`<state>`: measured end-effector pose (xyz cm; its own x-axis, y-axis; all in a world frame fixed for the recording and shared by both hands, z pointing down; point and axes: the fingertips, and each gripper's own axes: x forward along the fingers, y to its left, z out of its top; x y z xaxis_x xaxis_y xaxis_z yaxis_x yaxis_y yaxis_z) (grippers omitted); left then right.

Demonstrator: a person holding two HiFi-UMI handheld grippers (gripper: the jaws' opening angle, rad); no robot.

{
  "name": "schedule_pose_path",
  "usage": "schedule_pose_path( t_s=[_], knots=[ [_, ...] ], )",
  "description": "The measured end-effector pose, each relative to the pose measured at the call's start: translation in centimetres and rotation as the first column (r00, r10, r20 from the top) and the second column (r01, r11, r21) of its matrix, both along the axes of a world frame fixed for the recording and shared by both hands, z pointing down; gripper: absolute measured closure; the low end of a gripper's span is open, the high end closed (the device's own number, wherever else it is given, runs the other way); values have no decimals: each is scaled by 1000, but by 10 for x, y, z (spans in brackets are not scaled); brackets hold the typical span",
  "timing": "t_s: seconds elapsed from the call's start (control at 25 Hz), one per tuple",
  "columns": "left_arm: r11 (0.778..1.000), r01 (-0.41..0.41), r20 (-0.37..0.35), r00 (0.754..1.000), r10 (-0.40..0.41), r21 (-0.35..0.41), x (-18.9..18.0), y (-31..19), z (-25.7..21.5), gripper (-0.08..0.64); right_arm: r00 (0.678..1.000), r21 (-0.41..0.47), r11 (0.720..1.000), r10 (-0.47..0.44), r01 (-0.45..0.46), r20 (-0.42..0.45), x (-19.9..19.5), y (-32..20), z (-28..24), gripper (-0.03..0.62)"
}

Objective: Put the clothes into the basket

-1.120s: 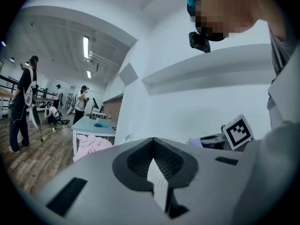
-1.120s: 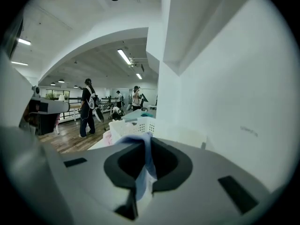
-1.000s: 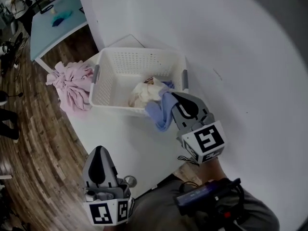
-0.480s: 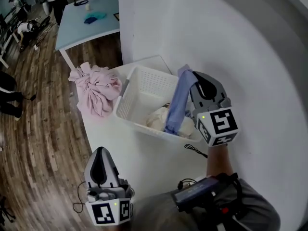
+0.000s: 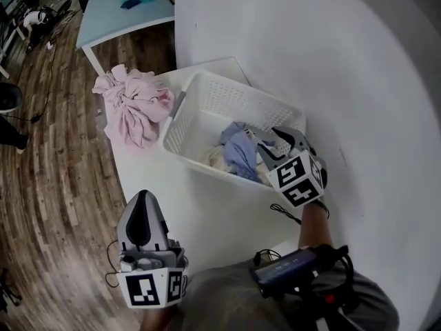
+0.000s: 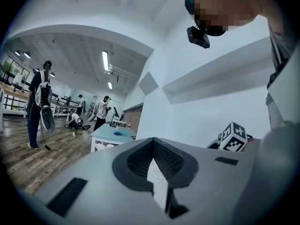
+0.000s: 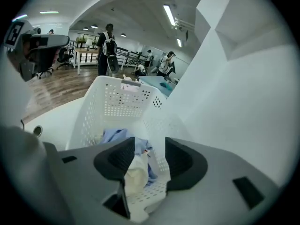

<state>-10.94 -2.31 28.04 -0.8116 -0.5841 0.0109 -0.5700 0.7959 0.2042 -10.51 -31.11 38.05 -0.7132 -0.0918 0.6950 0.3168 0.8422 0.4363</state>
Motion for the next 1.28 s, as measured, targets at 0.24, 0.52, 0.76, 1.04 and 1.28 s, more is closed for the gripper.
schedule_pose_path(
  t_s=[0.24, 0.52, 0.76, 1.04, 1.28],
  knots=[
    [997, -29, 80, 996, 34, -65, -43, -15, 1, 552, 983, -117, 989, 111, -94, 149, 33, 2, -24, 408],
    [993, -74, 155, 984, 87, -87, -54, -20, -9, 552, 900, -374, 924, 225, -76, 373, 65, 47, -41, 482],
    [992, -101, 212, 970, 116, -81, -36, -11, -39, 552, 774, -629, 769, 330, 111, 540, 93, 108, -84, 557],
    [990, -97, 278, 953, 121, -99, 6, 11, -61, 552, 734, -566, 817, 318, 109, 600, 110, 149, -98, 575],
    [988, -107, 277, 951, 134, -112, 37, 25, -57, 552, 717, -575, 808, 325, 128, 616, 119, 169, -106, 575]
  ],
)
